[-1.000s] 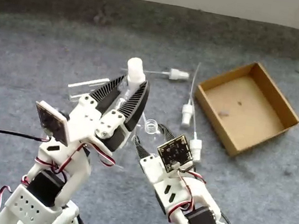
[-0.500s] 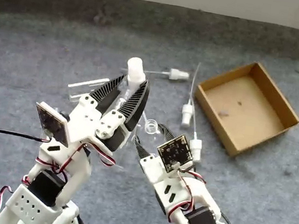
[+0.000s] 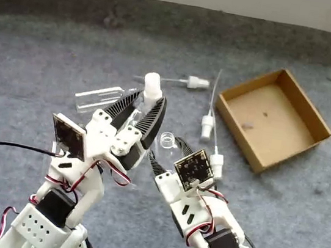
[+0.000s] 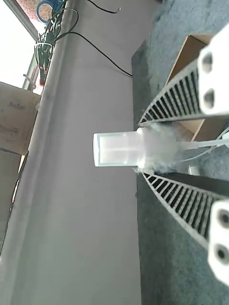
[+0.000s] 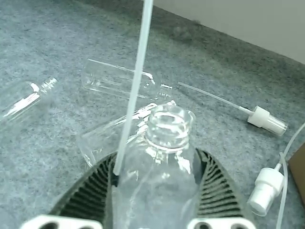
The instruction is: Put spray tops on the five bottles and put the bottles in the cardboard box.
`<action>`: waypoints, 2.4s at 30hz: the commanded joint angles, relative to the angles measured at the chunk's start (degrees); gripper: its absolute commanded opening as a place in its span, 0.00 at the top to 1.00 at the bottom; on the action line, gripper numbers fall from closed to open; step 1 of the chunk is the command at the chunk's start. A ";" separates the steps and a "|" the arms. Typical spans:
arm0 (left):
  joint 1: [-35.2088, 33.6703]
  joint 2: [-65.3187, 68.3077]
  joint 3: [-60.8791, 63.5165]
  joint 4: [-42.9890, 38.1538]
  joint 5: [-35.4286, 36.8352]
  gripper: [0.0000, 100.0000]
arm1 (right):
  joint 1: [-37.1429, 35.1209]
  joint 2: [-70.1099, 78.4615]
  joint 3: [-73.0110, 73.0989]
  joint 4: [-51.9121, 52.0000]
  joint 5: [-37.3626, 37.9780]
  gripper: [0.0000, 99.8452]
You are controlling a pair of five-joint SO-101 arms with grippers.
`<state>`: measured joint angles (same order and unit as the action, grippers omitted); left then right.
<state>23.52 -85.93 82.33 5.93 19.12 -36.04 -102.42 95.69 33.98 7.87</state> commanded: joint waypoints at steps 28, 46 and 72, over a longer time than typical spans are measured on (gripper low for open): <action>-0.84 -0.48 -1.10 -11.08 -0.44 0.99 | -0.31 -0.66 10.07 0.13 -0.26 0.93; -0.31 -0.84 4.88 -5.01 0.00 0.99 | -0.31 -0.66 10.07 0.13 -0.26 0.93; 7.69 -0.84 12.70 -4.92 -0.09 0.99 | 1.98 -0.75 10.07 0.04 -0.18 0.93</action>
<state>30.29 -85.93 94.81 1.10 19.12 -36.22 -102.42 95.69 33.98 7.96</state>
